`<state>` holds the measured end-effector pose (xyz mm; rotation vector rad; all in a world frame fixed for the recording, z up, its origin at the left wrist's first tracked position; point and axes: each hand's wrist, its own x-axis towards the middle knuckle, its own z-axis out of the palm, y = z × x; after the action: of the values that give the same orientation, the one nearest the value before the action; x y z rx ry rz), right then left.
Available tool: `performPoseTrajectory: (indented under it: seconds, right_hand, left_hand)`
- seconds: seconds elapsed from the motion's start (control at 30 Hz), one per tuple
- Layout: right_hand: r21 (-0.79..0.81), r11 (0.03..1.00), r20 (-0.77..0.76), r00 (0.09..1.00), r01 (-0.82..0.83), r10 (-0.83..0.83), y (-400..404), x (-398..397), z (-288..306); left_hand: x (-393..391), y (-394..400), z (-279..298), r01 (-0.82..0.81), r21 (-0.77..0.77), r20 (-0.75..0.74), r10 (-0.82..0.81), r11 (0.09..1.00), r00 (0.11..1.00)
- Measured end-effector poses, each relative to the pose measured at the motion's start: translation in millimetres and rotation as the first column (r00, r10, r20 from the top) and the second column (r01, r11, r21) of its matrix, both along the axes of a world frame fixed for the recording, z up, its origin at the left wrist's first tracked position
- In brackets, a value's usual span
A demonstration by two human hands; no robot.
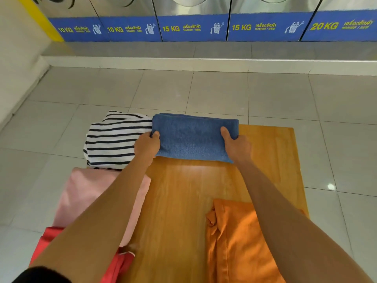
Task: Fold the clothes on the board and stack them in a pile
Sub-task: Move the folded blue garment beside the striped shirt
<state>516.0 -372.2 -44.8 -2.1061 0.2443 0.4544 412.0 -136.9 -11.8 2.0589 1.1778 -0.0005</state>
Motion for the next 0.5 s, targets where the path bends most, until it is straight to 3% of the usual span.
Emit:
performPoseTrajectory:
  seconds: [0.13,0.23,0.37,0.43,0.5]
  right_hand:
    - [0.009,0.996,-0.048,0.995,-0.086,0.086,-15.1,-5.8,16.2]
    - [0.012,0.991,-0.049,0.989,-0.137,0.137,-47.1,-21.8,29.5]
    - [-0.027,1.0,0.036,0.999,0.009,-0.008,-111.4,-67.6,48.3]
    - [-0.114,0.987,0.062,0.992,0.116,-0.11,-148.7,-100.5,51.2]
    - [-0.236,0.956,0.036,0.985,0.174,-0.17,-185.1,-133.9,46.2]
  left_hand:
    - [-4.3,-3.9,6.3,-0.028,-0.037,-0.006,0.028,0.999,1.0]
    - [-19.0,-15.7,11.0,-0.088,-0.087,0.08,0.095,0.992,0.992]
    - [-69.0,-64.2,7.8,-0.087,-0.01,0.172,0.087,0.996,0.981]
    - [-100.6,-101.9,0.5,0.0,-0.11,0.059,0.007,0.994,0.998]
    - [-128.2,-141.9,-6.1,0.104,-0.333,-0.088,-0.141,0.937,0.986]
